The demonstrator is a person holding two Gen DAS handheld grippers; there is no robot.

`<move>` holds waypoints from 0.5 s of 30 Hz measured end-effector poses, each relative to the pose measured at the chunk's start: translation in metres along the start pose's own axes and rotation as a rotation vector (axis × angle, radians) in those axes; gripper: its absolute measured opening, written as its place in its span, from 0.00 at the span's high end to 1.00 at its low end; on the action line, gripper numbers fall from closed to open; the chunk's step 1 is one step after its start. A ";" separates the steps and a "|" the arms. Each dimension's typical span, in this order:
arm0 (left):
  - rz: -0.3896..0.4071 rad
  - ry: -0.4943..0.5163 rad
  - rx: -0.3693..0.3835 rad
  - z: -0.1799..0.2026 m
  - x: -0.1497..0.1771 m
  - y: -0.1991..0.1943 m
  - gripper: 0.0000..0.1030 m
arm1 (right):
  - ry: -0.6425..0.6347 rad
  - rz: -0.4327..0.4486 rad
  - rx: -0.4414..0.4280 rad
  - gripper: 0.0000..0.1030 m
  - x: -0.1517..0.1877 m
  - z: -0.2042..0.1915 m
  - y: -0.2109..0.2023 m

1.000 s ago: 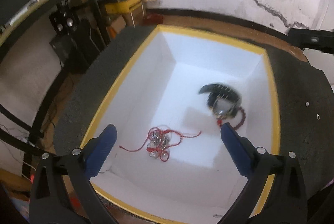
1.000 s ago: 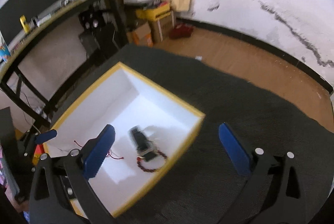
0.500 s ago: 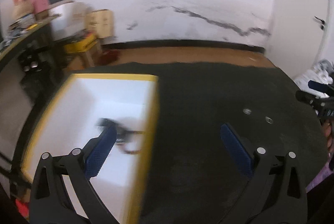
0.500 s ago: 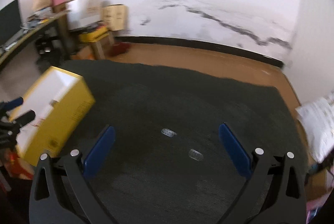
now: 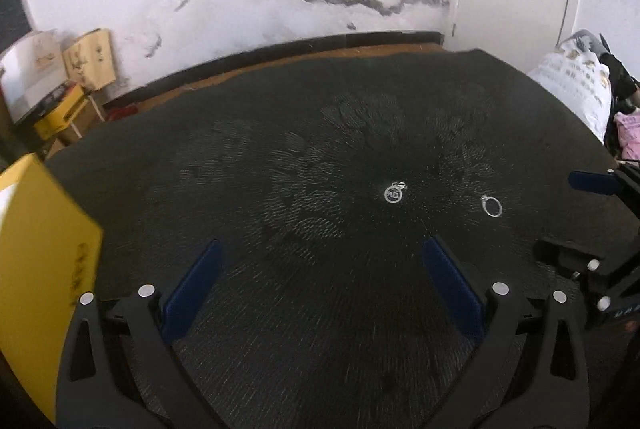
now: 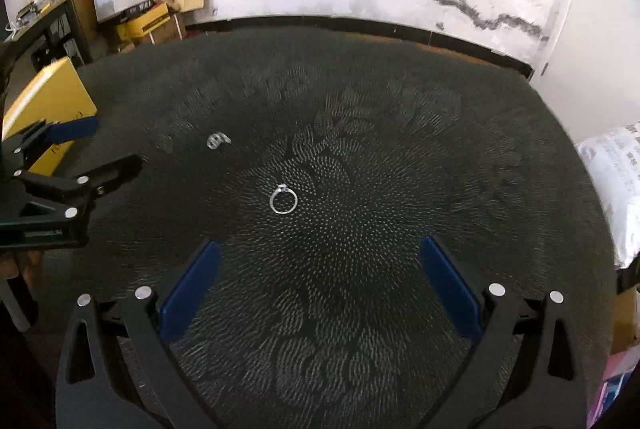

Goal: Organize jewelry
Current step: 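Move both tools back over the silver rings on the mat, then grasp the small silver charm with the left tool while the right tool grasps the silver ring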

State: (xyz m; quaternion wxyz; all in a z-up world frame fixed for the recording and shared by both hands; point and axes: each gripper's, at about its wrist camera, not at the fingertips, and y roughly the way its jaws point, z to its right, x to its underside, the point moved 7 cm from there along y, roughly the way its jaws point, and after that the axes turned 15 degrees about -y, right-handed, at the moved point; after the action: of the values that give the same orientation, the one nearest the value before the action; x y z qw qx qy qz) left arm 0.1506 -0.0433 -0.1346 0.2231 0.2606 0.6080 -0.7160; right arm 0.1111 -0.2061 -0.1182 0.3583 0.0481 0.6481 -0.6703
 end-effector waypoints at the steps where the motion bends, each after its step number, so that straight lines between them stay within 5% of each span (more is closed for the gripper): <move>1: -0.010 0.000 0.003 0.002 0.000 0.007 0.06 | -0.013 -0.007 0.000 0.07 -0.001 0.000 0.008; 15: -0.110 0.114 0.091 0.037 -0.003 0.062 0.06 | -0.119 0.031 -0.086 0.07 -0.020 -0.004 0.039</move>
State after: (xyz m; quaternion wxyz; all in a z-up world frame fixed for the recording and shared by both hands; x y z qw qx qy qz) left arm 0.1880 -0.0899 -0.1747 0.1366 0.2769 0.6000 -0.7380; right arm 0.1452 -0.1900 -0.1408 0.4083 0.0029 0.6530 -0.6379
